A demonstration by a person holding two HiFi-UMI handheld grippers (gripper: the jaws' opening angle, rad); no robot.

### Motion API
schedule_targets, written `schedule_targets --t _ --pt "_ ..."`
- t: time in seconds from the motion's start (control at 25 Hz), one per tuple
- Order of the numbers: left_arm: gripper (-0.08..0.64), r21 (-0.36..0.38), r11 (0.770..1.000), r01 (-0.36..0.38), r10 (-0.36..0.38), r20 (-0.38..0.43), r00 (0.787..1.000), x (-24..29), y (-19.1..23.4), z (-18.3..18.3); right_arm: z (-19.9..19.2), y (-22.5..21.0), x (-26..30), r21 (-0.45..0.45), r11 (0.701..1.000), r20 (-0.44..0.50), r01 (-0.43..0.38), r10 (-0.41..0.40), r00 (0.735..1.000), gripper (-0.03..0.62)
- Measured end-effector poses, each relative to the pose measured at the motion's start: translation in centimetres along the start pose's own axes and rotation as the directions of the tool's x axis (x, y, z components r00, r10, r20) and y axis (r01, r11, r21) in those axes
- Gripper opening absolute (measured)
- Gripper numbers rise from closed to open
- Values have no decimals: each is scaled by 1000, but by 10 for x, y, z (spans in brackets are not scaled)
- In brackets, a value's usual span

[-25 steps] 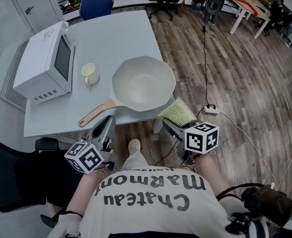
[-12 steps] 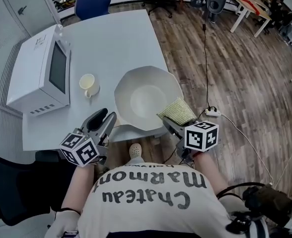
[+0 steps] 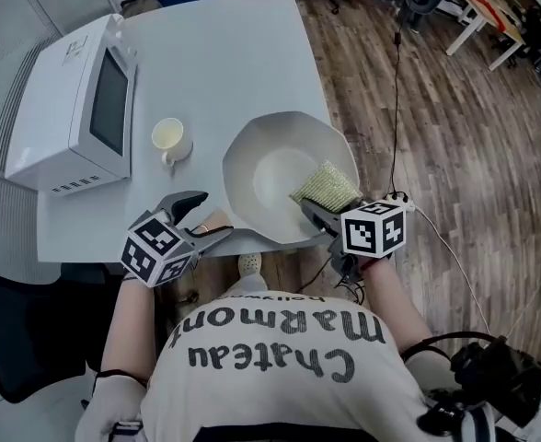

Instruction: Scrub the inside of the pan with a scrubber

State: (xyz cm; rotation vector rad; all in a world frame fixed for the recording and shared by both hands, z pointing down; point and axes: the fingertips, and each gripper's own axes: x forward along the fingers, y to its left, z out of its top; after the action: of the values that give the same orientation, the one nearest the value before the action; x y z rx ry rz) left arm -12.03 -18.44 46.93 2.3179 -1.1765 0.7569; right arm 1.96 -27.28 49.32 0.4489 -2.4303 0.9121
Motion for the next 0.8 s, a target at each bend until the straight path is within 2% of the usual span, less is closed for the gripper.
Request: schedule_targets --t 0.12,0.2,0.32,0.4,0.56,0.68,0.72,0.8 --pt "331 117 993 0 19 -158 987 8 -3 -22 2 7 10 -144 989 -98 -16 2 995 52" --pt "332 146 989 18 14 -217 976 13 -5 -32 3 13 16 -225 973 -154 -45 10 988 52" --pt "333 163 985 48 -4 -263 965 21 -8 -37 0 25 31 -286 950 -239 -124 55 970 52" --pt "333 211 976 59 10 -311 950 27 -9 -42 -1 31 42 -325 932 -276 -159 67 959 52" --pt "334 281 956 87 21 -360 933 39 -11 -48 -8 35 65 -430 880 -376 -204 32 926 52" --pt "336 290 951 108 14 -390 921 43 -9 -55 -15 40 82 -491 838 -434 -239 2 901 52" --pt "315 291 950 116 10 -401 916 44 -9 -57 -18 41 87 -510 823 -453 -251 -9 892 52" --pt "314 297 946 127 7 -412 911 46 -7 -58 -22 42 97 -560 783 -477 -270 -39 878 52"
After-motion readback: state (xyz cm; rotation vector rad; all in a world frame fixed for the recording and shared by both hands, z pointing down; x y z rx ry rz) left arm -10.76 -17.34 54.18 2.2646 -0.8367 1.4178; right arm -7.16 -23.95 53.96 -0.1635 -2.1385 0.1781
